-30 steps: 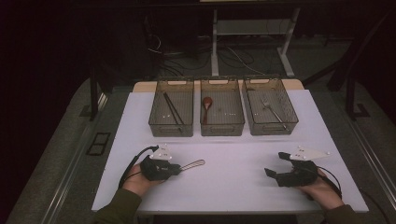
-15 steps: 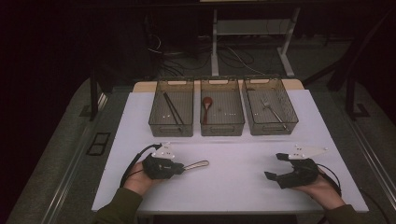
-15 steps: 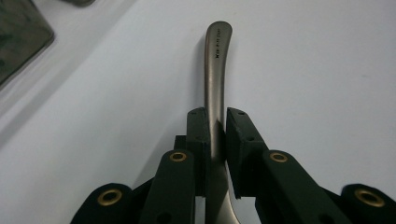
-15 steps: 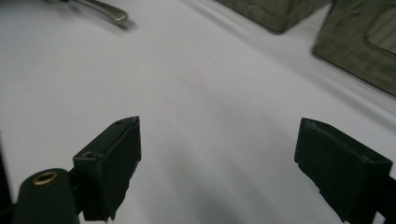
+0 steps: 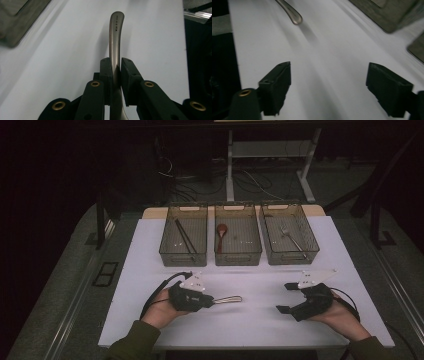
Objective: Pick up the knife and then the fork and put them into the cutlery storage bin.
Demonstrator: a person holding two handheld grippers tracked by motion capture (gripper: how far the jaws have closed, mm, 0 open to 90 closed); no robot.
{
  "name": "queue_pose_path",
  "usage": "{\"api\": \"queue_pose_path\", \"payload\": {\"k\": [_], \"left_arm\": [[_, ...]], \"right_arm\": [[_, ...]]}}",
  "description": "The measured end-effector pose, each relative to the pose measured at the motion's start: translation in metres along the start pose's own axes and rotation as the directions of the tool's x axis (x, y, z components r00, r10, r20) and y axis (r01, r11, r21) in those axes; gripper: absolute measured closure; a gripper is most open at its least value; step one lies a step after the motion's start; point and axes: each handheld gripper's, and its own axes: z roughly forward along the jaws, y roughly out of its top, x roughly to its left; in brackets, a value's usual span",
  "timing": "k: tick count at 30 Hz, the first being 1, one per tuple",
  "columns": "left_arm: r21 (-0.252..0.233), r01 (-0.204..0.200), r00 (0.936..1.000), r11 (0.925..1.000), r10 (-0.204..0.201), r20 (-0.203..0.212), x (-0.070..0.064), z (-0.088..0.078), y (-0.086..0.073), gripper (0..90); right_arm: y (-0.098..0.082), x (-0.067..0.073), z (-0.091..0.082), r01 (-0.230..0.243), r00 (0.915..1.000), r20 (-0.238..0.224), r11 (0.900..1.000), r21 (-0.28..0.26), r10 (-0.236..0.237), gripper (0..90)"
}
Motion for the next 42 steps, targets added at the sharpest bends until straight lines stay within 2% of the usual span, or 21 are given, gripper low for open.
{"api": "queue_pose_path", "payload": {"k": [2,5,10,12,14,16,17,18,19,23,24,25,26,28,29,31,34,36,37,39,42], "left_arm": [[0.010,-0.026,0.9994,0.9996,0.026,0.023,-0.002,0.004,0.008,79.1],[0.016,-0.052,0.9972,0.9985,0.051,0.054,-0.007,0.012,0.020,79.1],[0.020,-0.128,0.9883,0.9916,0.126,0.086,-0.012,0.025,0.041,79.1],[0.022,-0.161,0.9828,0.9867,0.158,0.094,-0.014,0.031,0.050,79.1],[0.028,-0.186,0.9780,0.9821,0.183,0.100,-0.016,0.036,0.058,79.1],[0.034,-0.211,0.9726,0.9770,0.206,0.108,-0.017,0.040,0.066,79.0],[0.034,-0.218,0.9701,0.9753,0.213,0.116,-0.018,0.043,0.069,79.1],[0.035,-0.216,0.9699,0.9758,0.210,0.123,-0.019,0.044,0.071,79.1],[0.036,-0.217,0.9687,0.9754,0.211,0.131,-0.019,0.046,0.073,79.1],[0.035,-0.243,0.9612,0.9693,0.236,0.143,-0.020,0.051,0.081,79.1],[0.033,-0.244,0.9610,0.9693,0.237,0.143,-0.020,0.051,0.083,79.1],[0.031,-0.251,0.9594,0.9675,0.244,0.141,-0.020,0.052,0.084,79.1],[0.031,-0.253,0.9589,0.9671,0.246,0.142,-0.020,0.052,0.084,79.0],[0.027,-0.254,0.9575,0.9668,0.247,0.149,-0.020,0.052,0.084,79.0],[0.024,-0.250,0.9581,0.9679,0.244,0.150,-0.020,0.052,0.084,79.0],[0.024,-0.261,0.9555,0.9650,0.255,0.149,-0.021,0.052,0.085,79.0],[0.021,-0.254,0.9564,0.9669,0.248,0.154,-0.021,0.050,0.084,78.9],[0.022,-0.243,0.9581,0.9697,0.237,0.162,-0.019,0.050,0.084,78.7],[0.016,-0.234,0.9614,0.9720,0.229,0.153,-0.019,0.049,0.083,78.1],[0.013,-0.205,0.9700,0.9787,0.201,0.136,-0.015,0.047,0.081,73.4],[-0.034,-0.150,0.9846,0.9881,0.152,0.086,-0.008,0.036,0.072,63.2]], "right_arm": [[0.008,0.001,0.002,0.021,0.9994,-0.027,1.000,0.009,-0.020,21.6],[0.020,0.006,0.006,0.057,0.9970,-0.055,0.997,0.050,-0.054,22.6],[0.040,0.013,0.015,0.153,0.9852,-0.088,0.985,0.074,-0.147,28.7],[0.048,0.018,0.020,0.186,0.9772,-0.120,0.979,0.082,-0.175,31.7],[0.055,0.022,0.028,0.243,0.9629,-0.144,0.965,0.099,-0.228,34.9],[0.059,0.025,0.037,0.285,0.9475,-0.184,0.951,0.118,-0.261,39.6],[0.061,0.027,0.041,0.289,0.9449,-0.199,0.948,0.135,-0.260,41.8],[0.062,0.028,0.046,0.310,0.9378,-0.209,0.939,0.146,-0.278,44.2],[0.063,0.030,0.049,0.308,0.9367,-0.223,0.938,0.158,-0.270,46.9],[0.064,0.034,0.061,0.339,0.9217,-0.260,0.923,0.181,-0.288,58.7],[0.064,0.036,0.062,0.332,0.9241,-0.261,0.924,0.188,-0.279,63.2],[0.064,0.036,0.064,0.355,0.9134,-0.277,0.917,0.184,-0.299,66.4],[0.064,0.037,0.065,0.362,0.9113,-0.276,0.914,0.184,-0.306,69.1],[0.064,0.037,0.065,0.369,0.9093,-0.277,0.910,0.190,-0.311,74.1],[0.063,0.038,0.065,0.367,0.9128,-0.262,0.911,0.190,-0.313,76.3],[0.063,0.037,0.064,0.376,0.9076,-0.272,0.908,0.187,-0.320,77.0],[0.063,0.038,0.064,0.388,0.9001,-0.280,0.906,0.168,-0.334,77.6],[0.062,0.037,0.063,0.374,0.9071,-0.266,0.914,0.156,-0.326,77.8],[0.062,0.037,0.063,0.378,0.9056,-0.266,0.913,0.153,-0.330,77.9],[0.061,0.036,0.062,0.360,0.9171,-0.238,0.920,0.152,-0.320,78.0],[0.058,0.027,0.059,0.322,0.9340,-0.213,0.934,0.156,-0.286,78.0]]}}
